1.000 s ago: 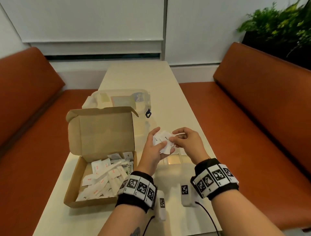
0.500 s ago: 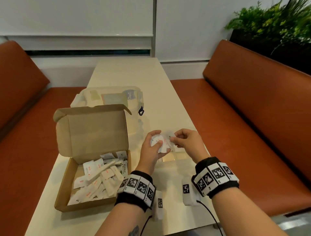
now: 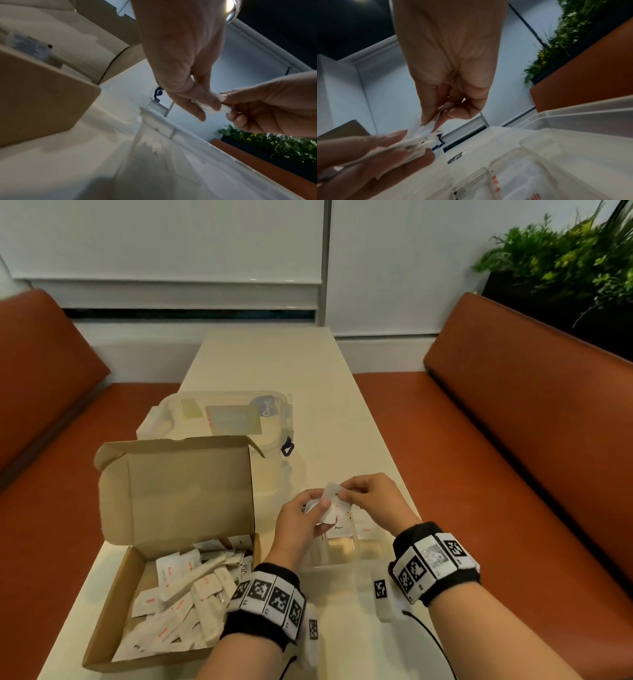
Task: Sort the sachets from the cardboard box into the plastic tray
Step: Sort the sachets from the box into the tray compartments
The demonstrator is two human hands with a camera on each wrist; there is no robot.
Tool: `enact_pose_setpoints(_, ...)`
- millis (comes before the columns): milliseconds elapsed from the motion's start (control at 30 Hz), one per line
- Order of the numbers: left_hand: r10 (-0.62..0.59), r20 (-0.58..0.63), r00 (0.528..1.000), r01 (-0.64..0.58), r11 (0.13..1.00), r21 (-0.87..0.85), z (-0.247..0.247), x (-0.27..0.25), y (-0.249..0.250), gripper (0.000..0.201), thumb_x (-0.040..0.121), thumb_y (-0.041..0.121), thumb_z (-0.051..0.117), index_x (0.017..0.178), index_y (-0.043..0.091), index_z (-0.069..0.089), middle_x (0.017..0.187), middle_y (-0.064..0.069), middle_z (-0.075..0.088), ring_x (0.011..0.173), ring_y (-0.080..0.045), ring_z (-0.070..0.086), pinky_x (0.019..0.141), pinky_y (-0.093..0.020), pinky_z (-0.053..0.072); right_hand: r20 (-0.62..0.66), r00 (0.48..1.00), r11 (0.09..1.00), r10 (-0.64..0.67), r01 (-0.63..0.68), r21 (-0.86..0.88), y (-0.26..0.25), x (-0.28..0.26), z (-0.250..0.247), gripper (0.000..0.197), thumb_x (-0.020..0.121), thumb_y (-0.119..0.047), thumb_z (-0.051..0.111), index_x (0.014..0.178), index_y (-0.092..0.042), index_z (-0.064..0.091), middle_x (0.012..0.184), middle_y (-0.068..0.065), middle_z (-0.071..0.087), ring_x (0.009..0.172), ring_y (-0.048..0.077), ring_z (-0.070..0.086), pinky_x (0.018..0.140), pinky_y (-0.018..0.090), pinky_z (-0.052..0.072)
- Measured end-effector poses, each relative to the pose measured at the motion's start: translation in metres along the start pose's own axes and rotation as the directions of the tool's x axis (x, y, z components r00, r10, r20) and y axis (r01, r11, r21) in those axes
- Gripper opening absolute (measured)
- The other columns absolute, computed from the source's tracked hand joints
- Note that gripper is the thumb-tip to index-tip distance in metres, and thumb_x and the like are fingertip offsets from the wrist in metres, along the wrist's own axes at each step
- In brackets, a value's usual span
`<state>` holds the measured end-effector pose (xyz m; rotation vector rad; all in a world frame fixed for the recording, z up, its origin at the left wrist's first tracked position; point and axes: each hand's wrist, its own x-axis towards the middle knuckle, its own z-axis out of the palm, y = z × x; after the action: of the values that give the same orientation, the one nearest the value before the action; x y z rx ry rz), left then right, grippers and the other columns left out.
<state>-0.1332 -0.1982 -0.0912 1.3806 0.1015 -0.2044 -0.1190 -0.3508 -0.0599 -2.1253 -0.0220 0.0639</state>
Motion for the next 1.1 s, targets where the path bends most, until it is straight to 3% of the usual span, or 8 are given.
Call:
enact_pose_setpoints(133,0.013,-0.070,0.997,-0.012,1.000,0.012,-0.006,0.009,-0.004,0.013,0.091,0.012,0.060,0.097,0.001,0.066,0.110,-0.020,0.062,0.093,-0.025,0.064,0.075,-0.033,0.059,0.015,1.000,0.999,-0.009,0.008,0.040,-0.007,0.009,0.005,0.009,0.083,-0.018,0.071,0.091,-0.016,0.071,0.076,0.003,0.071,0.069,0.008,0.064,0.063,0.012,0.049)
enact_pose_setpoints(233,0.038,-0.096,0.995,-0.033,0.998,0.048,-0.008,0.010,-0.010,0.011,0.092,0.013,0.060,0.098,0.008,0.068,0.104,-0.011,0.065,0.086,-0.016,0.064,0.071,-0.027,0.058,0.001,1.000,1.000,0.005,-0.005,0.005,-0.003,0.013,0.007,0.004,0.081,-0.016,0.072,0.078,-0.014,0.070,0.066,-0.004,0.067,0.060,0.002,0.059,0.055,0.007,0.044)
enact_pose_setpoints(333,0.088,-0.210,0.974,-0.086,0.996,0.019,-0.013,0.013,-0.017,0.015,0.094,0.011,0.057,0.102,0.017,0.068,0.107,0.003,0.065,0.092,-0.010,0.063,0.065,-0.020,0.055,-0.030,0.999,0.990,0.046,-0.049,-0.132,0.007,0.019,0.006,0.006,0.080,-0.013,0.071,0.075,-0.013,0.070,0.061,-0.008,0.061,0.057,0.000,0.053,0.051,0.005,0.039)
enact_pose_setpoints(467,0.072,-0.304,0.950,-0.108,0.989,-0.104,-0.017,0.018,-0.018,0.020,0.095,0.009,0.054,0.104,0.019,0.068,0.107,0.002,0.064,0.094,-0.012,0.063,0.068,-0.021,0.056,0.089,0.987,0.931,0.130,-0.091,-0.352,0.022,0.022,0.014,0.004,0.080,-0.015,0.072,0.076,-0.014,0.073,0.064,-0.011,0.059,0.061,0.002,0.052,0.052,0.009,0.035)
enact_pose_setpoints(667,0.055,-0.286,0.957,-0.085,0.992,-0.091,-0.016,0.020,-0.023,0.021,0.095,0.009,0.053,0.110,0.018,0.067,0.115,-0.002,0.063,0.103,-0.019,0.062,0.075,-0.026,0.056,0.097,0.988,0.820,0.118,-0.042,-0.570,0.033,0.029,0.037,0.006,0.081,-0.017,0.070,0.082,-0.015,0.076,0.088,0.001,0.067,0.083,0.014,0.057,0.067,0.020,0.039)
enact_pose_setpoints(767,0.044,-0.276,0.960,-0.074,0.992,-0.099,-0.017,0.021,-0.025,0.022,0.095,0.010,0.053,0.110,0.018,0.066,0.116,-0.001,0.063,0.104,-0.019,0.062,0.078,-0.029,0.056,0.108,0.990,0.788,0.090,-0.005,-0.615,0.038,0.029,0.042,0.009,0.084,-0.014,0.066,0.084,-0.013,0.074,0.095,0.002,0.064,0.088,0.017,0.059,0.069,0.021,0.039)
enact_pose_setpoints(967,0.045,-0.267,0.963,-0.075,0.992,-0.102,-0.018,0.024,-0.028,0.021,0.095,0.009,0.053,0.106,0.021,0.067,0.115,-0.002,0.064,0.102,-0.021,0.064,0.078,-0.030,0.056,0.100,0.995,0.796,-0.002,0.062,-0.602,0.042,0.019,0.043,0.016,0.078,-0.005,0.062,0.073,-0.017,0.053,0.071,-0.004,0.055,0.071,0.014,0.049,0.056,0.021,0.032)
enact_pose_setpoints(1100,0.059,-0.268,0.962,-0.082,0.994,-0.076,-0.018,0.026,-0.029,0.021,0.095,0.009,0.054,0.106,0.021,0.067,0.113,-0.003,0.064,0.100,-0.022,0.064,0.075,-0.029,0.057,0.098,0.995,0.793,-0.003,0.062,-0.606,0.043,0.016,0.045,0.019,0.078,-0.003,0.061,0.070,-0.016,0.049,0.068,-0.002,0.054,0.070,0.016,0.049,0.060,0.025,0.038)
